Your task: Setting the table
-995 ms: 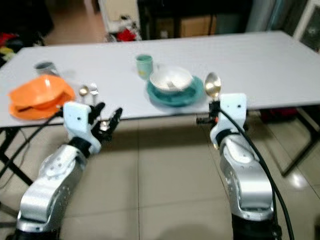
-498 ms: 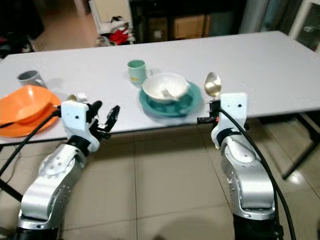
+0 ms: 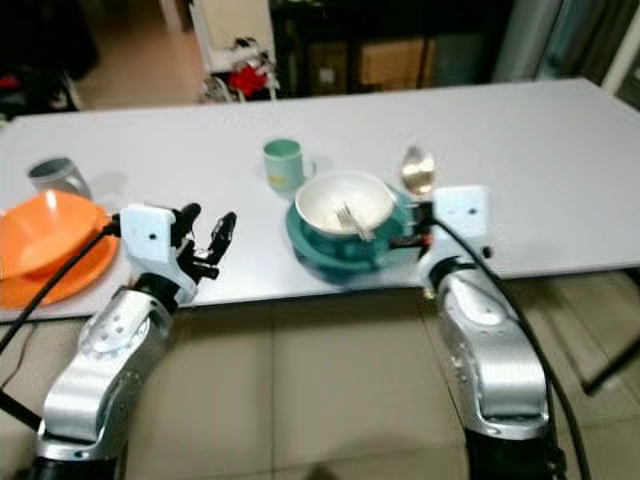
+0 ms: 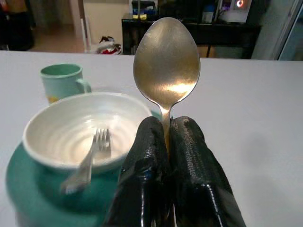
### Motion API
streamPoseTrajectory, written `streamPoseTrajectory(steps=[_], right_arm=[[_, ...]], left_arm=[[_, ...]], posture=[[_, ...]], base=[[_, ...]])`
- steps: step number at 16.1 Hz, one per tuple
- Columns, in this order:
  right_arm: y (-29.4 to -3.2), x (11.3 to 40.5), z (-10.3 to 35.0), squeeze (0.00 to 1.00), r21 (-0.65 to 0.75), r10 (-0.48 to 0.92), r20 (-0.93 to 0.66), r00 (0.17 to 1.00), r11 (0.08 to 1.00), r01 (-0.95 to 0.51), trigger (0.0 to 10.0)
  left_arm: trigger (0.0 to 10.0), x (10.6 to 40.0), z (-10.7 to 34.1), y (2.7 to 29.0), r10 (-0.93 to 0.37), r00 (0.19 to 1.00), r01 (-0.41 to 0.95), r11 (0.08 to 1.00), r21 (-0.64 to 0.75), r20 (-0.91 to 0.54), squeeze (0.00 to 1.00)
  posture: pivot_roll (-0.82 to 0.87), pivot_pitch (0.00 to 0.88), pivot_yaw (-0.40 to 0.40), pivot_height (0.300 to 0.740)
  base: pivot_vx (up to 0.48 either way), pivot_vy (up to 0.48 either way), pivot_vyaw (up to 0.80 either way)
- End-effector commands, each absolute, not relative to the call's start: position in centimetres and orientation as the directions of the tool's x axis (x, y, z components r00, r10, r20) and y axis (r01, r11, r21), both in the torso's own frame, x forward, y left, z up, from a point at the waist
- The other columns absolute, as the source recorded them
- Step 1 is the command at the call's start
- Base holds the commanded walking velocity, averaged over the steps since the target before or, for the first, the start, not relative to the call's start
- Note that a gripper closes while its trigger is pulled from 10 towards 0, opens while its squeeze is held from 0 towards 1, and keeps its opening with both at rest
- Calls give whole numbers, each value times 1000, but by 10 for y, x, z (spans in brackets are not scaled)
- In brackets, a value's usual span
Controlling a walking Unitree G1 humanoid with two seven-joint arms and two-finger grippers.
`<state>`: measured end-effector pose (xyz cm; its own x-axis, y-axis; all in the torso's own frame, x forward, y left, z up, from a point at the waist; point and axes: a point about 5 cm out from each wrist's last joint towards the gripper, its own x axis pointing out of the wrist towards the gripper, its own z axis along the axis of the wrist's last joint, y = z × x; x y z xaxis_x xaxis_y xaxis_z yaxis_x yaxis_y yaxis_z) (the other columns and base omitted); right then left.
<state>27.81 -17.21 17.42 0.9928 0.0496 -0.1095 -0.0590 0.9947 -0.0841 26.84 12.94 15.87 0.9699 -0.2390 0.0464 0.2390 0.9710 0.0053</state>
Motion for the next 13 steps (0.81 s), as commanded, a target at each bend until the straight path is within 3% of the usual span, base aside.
streamPoseTrajectory(steps=[1,3,9,11,13], right_arm=[[-162,278,180,0,-76,98,-95,991,991,-106,10000],[-164,279,186,0,-103,121,-84,989,986,-129,10000],[-171,298,204,0,-118,214,-120,969,966,-228,10000],[-177,318,204,0,-198,271,-207,940,929,-311,10000],[-177,326,194,0,-219,333,-324,885,884,-413,10000]], left_arm=[[10000,269,160,139,-214,976,213,977,24,47,0],[10000,269,160,138,-222,974,221,975,29,43,0],[10000,271,160,139,-296,955,295,954,62,7,0],[10000,271,166,132,-455,891,454,887,87,-11,0],[10000,273,165,131,-508,860,510,848,146,-52,0]], posture=[[21,0,56,740],[19,0,58,740],[8,0,71,740],[10,0,74,740],[14,0,70,740]], base=[[382,0,0],[343,0,0],[0,0,0],[0,0,0],[0,0,0]])
